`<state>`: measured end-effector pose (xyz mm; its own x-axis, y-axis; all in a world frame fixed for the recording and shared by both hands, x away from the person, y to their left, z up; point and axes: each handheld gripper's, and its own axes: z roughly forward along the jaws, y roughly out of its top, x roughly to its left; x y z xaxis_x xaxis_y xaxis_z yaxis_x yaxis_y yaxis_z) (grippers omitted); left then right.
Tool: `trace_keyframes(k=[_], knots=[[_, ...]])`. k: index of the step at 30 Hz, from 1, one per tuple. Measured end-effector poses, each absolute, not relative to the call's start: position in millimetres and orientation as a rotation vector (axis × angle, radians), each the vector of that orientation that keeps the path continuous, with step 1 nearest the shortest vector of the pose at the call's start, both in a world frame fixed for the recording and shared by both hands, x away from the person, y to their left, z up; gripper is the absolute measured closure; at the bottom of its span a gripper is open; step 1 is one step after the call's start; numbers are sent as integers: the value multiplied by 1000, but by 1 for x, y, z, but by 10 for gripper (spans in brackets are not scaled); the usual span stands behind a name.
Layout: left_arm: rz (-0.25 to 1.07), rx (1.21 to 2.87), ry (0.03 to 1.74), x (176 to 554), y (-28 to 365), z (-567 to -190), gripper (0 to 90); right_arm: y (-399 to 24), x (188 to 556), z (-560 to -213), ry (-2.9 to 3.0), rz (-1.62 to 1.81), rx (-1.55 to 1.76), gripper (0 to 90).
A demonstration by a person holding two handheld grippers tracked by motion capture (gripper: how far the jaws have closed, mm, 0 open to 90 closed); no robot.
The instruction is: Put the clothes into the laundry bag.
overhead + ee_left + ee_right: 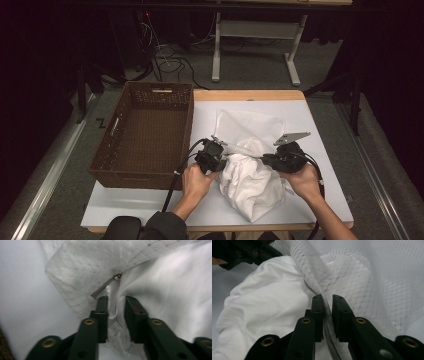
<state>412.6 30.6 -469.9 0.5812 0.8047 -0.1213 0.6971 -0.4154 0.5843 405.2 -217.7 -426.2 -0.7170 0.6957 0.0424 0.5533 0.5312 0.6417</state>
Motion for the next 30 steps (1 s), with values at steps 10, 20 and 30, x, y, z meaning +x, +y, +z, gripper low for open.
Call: trace_keyframes(k=[10, 20, 30], knots=[[236, 2212, 1135, 408, 30, -467, 890, -184, 413, -410, 2566, 951, 945, 681], [256, 2175, 961, 392, 28, -456, 892, -162, 424, -410, 2621, 892, 932, 900], [264, 2176, 859, 395, 8, -454, 893, -155, 416, -405, 2648, 940, 848, 900]])
